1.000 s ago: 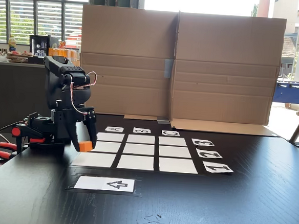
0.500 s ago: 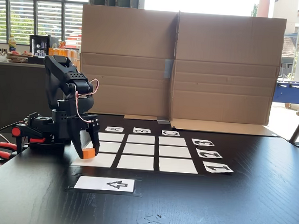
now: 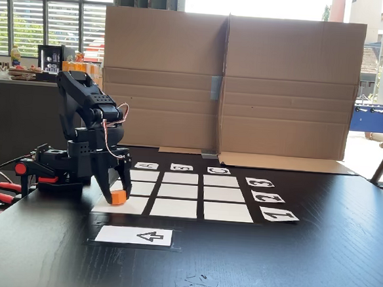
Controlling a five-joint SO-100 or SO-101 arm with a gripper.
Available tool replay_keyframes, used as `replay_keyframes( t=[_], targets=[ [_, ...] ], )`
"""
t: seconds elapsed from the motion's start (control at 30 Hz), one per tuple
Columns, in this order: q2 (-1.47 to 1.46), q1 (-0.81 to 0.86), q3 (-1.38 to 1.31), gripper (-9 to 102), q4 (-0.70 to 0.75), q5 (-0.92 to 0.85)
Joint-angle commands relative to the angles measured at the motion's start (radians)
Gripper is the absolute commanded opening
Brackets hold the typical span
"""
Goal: Pick up the round, orange token and place it in the grid on square A1.
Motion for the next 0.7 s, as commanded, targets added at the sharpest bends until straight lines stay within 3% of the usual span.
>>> replay_keyframes(
  t=[0.0, 0.17, 0.43, 0.67],
  targets=[
    [0.0, 0.002, 0.002, 12, -0.009, 0.006],
    [-0.003, 0.014, 0.002, 14, -0.011, 0.008],
    [-0.005, 0.029, -0.002, 28, -0.025, 0.029],
    [-0.002, 0.046, -0.009, 34, -0.028, 0.029]
  ],
)
